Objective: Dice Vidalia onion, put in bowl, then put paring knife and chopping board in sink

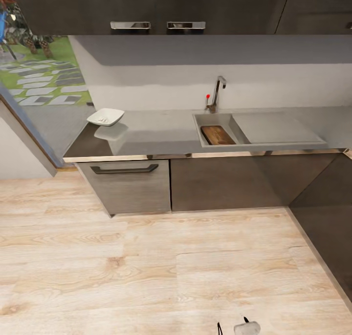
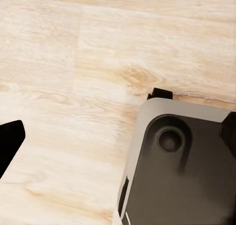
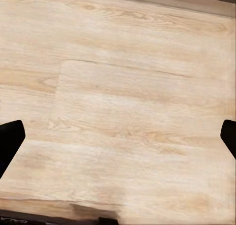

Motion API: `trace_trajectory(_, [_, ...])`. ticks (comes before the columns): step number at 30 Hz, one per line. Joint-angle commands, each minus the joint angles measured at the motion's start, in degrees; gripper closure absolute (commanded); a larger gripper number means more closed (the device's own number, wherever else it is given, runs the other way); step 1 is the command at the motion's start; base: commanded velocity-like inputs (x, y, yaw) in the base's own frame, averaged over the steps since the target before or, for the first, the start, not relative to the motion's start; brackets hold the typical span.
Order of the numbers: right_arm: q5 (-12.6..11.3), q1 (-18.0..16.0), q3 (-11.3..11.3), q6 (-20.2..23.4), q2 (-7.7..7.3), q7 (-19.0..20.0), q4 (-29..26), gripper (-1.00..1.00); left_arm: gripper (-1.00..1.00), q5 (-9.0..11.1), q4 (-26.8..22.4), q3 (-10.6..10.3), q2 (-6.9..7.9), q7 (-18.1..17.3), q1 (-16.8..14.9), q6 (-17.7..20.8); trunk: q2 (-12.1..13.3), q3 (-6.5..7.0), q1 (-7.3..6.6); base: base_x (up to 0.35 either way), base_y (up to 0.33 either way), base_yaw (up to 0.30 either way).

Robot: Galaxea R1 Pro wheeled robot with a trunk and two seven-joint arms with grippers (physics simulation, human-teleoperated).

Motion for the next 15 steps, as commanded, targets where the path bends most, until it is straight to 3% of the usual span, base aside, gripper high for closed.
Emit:
trace_trajectory(1, [0.25, 0.05, 0.44, -0.13, 0.04, -0.62, 0.05, -1.0, -1.0, 0.28, 0.18, -0.54, 0.23, 0.25, -0.02, -0.38, -0.09, -0.08, 0.03, 0.0, 0.0, 0.0])
trace_trajectory(7, [0.13, 0.21, 0.32, -0.31, 0.05, -0.75, 0.04, -1.0, -1.0, 0.28, 1.37, -0.58, 0.87, 0.2, -0.02, -1.77, -0.09, -0.06, 0.03, 0.0, 0.0, 0.0])
trace_trajectory(9, [-2.19, 0.21, 0.32, -0.36, -0.09, -0.72, 0.04, -1.0, -1.0, 0.28, 1.47, -0.62, 0.76, 0.2, -0.02, -1.83, -0.09, 0.11, 0.03, 0.0, 0.0, 0.0])
trace_trajectory(15, [-3.05, 0.21, 0.27, -0.44, -0.23, -0.67, 0.01, -1.0, -1.0, 0.28, 1.48, -0.63, 0.71, 0.2, -0.02, -1.81, -0.09, 0.65, 0.03, 0.0, 0.0, 0.0])
